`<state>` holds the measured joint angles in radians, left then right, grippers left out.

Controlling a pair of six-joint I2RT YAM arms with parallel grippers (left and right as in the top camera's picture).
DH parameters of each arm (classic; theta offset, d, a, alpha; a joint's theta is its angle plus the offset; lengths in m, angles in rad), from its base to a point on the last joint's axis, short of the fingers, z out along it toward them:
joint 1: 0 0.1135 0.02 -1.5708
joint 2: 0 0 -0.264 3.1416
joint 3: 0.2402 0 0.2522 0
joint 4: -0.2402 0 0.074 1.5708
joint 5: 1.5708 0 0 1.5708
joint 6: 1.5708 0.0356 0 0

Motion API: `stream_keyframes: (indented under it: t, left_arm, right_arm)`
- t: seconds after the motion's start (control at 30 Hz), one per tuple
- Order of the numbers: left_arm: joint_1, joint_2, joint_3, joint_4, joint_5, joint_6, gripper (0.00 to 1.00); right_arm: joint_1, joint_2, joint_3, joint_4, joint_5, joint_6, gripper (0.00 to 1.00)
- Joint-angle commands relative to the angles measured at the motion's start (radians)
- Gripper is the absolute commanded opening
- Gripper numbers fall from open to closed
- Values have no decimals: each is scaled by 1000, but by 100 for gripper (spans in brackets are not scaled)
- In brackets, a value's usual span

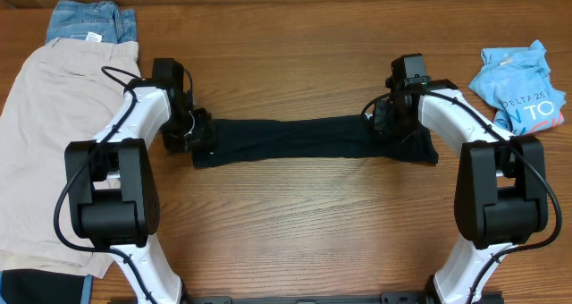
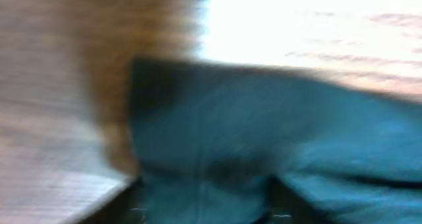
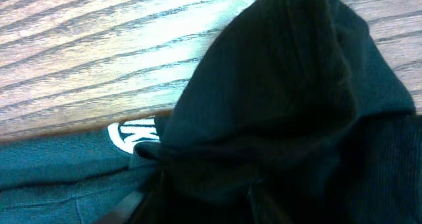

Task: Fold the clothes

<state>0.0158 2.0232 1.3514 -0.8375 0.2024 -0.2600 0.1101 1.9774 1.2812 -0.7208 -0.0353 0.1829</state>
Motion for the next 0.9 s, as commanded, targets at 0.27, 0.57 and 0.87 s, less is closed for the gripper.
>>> stream_keyframes:
  t: [0.27,0.57,0.87]
  left_arm:
    - [26,23,-6,14,123,39,5]
    - [195,22,266,-230,-56,81,4]
    - [196,22,510,-396,-26,85,4]
  right_arm:
    - [-27,-24,107,-175,83,28,47]
    - [-31,-128,340,-341,87,23,57]
    - [-56,-132,386,-418,87,23,57]
